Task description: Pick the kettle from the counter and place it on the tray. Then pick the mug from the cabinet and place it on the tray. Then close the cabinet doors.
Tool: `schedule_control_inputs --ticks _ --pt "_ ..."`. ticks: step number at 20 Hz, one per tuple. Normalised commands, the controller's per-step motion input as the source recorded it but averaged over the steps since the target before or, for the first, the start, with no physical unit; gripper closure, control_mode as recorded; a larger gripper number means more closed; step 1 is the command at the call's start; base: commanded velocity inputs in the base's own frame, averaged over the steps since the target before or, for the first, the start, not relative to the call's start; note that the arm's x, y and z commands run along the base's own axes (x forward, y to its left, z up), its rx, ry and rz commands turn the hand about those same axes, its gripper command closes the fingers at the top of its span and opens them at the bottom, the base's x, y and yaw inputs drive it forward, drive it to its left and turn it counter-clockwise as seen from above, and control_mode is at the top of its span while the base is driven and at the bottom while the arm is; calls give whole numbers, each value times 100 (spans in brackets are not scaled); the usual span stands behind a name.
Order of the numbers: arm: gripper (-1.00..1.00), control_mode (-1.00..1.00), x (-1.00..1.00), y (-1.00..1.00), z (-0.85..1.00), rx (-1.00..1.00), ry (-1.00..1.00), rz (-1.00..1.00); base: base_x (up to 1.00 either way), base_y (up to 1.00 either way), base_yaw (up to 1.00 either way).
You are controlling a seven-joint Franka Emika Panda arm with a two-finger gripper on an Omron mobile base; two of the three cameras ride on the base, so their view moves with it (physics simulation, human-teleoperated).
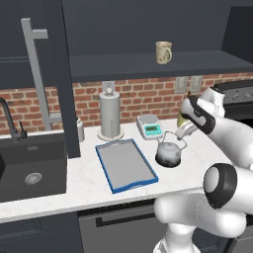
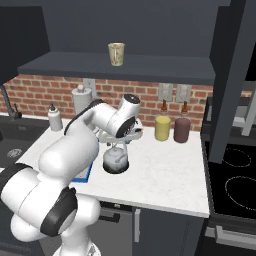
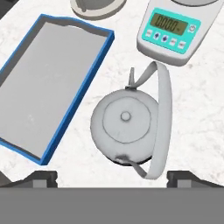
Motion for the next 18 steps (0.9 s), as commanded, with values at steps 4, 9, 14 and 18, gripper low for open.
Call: schedule_control_inputs --ticks 4,9,14,18 --pt "-100 -100 17 0 -37 1 3 2 0 0 0" --pt "-100 -100 12 0 -34 3 3 3 0 0 0" --pt "-100 -100 7 0 -24 4 0 2 0 0 0" --pt "-100 -100 0 -4 -13 3 0 0 0 0 0"
